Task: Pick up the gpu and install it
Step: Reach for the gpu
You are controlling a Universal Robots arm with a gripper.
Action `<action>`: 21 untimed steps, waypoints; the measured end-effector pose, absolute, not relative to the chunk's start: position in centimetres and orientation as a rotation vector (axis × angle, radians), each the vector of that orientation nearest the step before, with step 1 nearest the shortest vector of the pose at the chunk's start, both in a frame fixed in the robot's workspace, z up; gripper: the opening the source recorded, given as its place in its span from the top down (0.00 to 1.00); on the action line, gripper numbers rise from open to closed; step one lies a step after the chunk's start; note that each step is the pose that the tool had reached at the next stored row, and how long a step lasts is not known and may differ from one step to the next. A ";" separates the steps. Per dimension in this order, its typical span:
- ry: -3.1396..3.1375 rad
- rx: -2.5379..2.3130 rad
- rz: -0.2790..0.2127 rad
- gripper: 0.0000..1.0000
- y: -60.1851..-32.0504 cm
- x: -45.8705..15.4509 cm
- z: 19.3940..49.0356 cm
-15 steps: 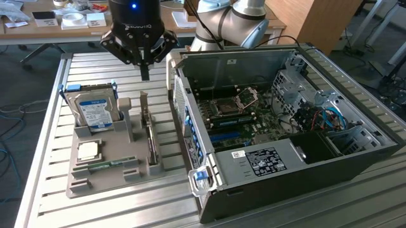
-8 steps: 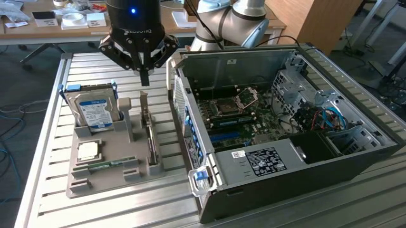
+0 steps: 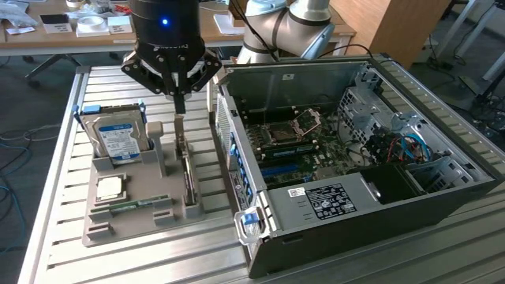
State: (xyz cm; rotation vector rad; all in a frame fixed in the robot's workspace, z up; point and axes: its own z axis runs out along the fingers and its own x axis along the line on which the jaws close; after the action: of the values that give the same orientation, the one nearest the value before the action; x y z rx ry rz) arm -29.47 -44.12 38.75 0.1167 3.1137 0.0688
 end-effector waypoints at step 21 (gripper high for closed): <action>3.116 0.117 0.069 0.89 -44.4 -30.4 36.7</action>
State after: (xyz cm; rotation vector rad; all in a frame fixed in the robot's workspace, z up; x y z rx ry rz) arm -30.44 -44.45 36.66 0.1167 3.1161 0.0688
